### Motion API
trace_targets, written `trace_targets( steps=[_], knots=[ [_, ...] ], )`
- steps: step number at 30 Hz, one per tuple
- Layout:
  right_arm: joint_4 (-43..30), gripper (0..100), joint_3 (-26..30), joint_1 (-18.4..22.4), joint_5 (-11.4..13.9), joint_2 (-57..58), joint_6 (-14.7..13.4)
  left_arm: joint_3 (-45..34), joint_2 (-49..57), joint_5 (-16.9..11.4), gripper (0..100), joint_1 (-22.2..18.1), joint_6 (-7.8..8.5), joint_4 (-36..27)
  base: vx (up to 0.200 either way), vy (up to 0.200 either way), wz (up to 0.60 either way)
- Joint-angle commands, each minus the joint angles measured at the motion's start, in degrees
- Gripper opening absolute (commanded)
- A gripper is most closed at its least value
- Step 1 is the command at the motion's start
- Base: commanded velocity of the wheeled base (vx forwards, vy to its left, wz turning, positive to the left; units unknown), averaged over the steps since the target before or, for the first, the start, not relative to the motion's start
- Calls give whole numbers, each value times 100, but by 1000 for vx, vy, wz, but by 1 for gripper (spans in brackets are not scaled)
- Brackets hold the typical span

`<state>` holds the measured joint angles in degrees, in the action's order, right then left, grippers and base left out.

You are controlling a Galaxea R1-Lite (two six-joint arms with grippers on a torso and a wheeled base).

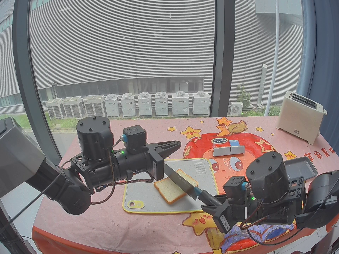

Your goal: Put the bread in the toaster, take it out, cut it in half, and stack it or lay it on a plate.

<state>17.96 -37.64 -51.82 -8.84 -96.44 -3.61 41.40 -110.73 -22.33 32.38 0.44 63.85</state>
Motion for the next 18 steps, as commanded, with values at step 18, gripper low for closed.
trace_targets(
  steps=[18],
  knots=[
    [-3, 0, 55, -38, -83, -15, 0, -211, -652, 168, 0, 216, -35, 637, 0, 0, 0]
  ],
)
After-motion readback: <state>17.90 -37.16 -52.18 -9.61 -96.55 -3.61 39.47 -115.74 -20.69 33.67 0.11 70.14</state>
